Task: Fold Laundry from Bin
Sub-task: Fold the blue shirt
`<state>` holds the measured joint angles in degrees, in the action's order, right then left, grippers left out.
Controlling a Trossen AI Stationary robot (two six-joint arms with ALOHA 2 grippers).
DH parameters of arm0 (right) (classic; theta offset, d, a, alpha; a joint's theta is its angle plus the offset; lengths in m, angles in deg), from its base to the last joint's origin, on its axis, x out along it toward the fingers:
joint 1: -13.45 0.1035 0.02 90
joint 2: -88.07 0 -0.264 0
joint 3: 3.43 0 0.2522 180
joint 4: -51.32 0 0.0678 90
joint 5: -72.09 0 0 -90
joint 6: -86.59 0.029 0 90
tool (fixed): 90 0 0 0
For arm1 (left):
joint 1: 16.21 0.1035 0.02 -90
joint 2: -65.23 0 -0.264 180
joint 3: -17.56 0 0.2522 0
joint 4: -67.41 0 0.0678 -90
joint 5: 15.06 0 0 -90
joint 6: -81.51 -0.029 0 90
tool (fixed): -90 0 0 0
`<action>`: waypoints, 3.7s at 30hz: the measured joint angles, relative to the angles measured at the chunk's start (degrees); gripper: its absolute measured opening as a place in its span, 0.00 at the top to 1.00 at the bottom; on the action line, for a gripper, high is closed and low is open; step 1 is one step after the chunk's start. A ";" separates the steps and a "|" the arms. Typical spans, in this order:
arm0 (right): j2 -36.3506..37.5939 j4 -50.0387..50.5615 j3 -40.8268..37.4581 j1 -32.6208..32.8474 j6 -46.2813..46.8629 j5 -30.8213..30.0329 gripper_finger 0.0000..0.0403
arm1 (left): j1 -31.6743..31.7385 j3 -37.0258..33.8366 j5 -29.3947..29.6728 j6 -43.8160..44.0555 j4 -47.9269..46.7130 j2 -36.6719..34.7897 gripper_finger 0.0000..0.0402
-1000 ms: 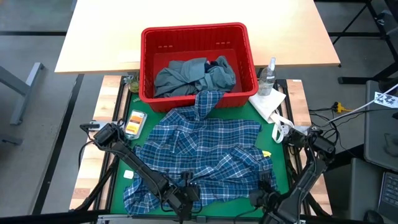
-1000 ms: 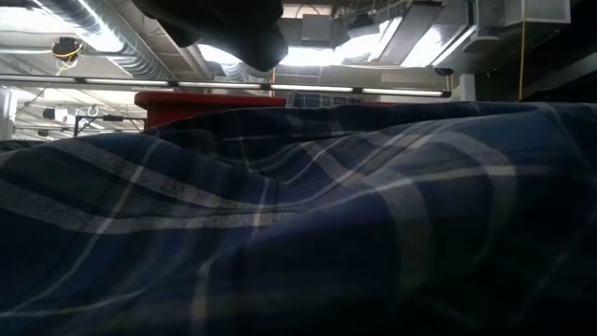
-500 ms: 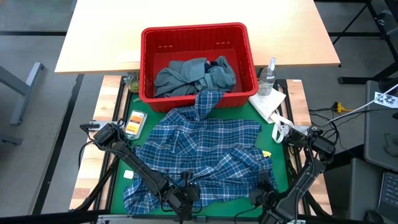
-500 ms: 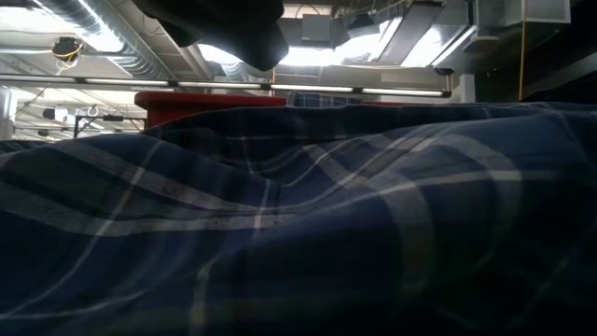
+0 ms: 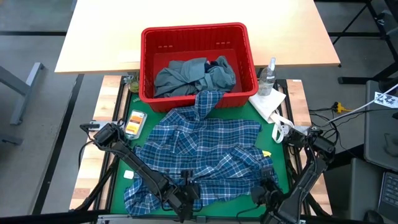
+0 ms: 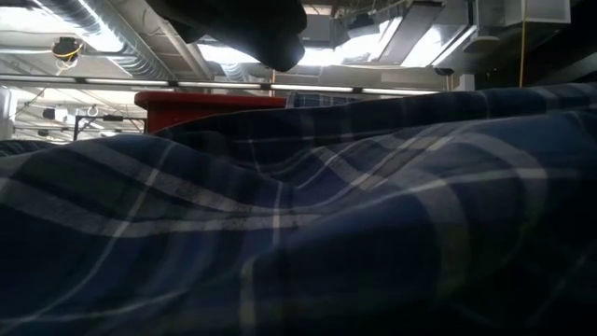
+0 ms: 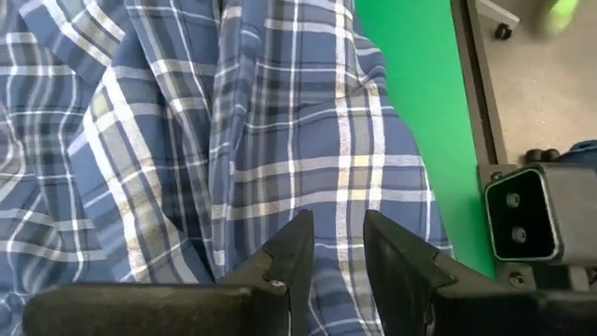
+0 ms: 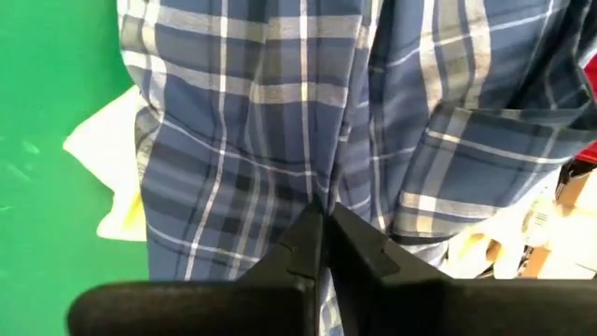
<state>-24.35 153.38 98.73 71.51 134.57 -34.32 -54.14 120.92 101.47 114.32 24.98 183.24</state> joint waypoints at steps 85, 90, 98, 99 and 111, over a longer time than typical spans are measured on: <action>4.59 -31.39 -5.01 -5.97 -15.23 0.52 0.54 | -24.87 0.02 -7.07 38.69 -24.67 -2.32 0.57; 4.59 -31.55 -5.01 -5.97 -15.27 0.52 0.54 | -24.70 0.04 -4.88 37.10 -25.10 -0.74 0.57; 4.59 -31.56 -5.01 -5.97 -15.27 0.53 0.54 | -24.67 0.03 -5.70 34.21 -26.52 3.01 0.57; 4.58 -31.59 -5.01 -5.97 -15.28 0.55 0.54 | -24.65 0.02 -5.71 34.51 -26.92 3.25 0.57; 4.57 -31.67 -5.01 -5.97 -15.29 0.55 0.54 | -24.55 0.04 -7.81 36.17 -29.79 3.17 0.95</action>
<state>-19.78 121.71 93.73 65.54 119.28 -33.77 -78.69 120.97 93.66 150.49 -4.81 186.41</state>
